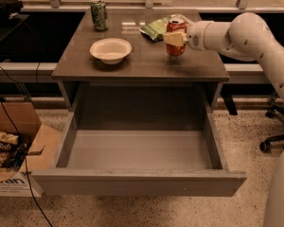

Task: Place coke can into top drawer

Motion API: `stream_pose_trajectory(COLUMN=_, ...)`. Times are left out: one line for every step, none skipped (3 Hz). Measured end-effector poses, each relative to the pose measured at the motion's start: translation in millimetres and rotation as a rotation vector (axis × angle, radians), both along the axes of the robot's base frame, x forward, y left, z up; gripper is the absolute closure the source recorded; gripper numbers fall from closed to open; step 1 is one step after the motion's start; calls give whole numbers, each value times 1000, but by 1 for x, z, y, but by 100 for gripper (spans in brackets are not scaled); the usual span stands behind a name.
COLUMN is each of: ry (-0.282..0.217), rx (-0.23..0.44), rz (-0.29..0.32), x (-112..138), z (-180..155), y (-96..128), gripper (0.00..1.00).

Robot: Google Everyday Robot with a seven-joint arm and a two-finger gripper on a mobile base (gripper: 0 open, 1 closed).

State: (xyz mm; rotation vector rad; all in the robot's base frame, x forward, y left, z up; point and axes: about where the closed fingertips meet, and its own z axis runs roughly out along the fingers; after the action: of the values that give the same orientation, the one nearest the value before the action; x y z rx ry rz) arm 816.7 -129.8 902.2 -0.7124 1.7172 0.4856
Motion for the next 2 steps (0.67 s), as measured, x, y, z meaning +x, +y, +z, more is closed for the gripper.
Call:
stream_pose_trajectory(ry=-42, rx=-4, rz=92, x=-27, z=21, y=7, gripper=100)
stream_pose_trajectory(ry=-112, rx=40, rz=190, x=-57, z=40, y=14, gripper=100)
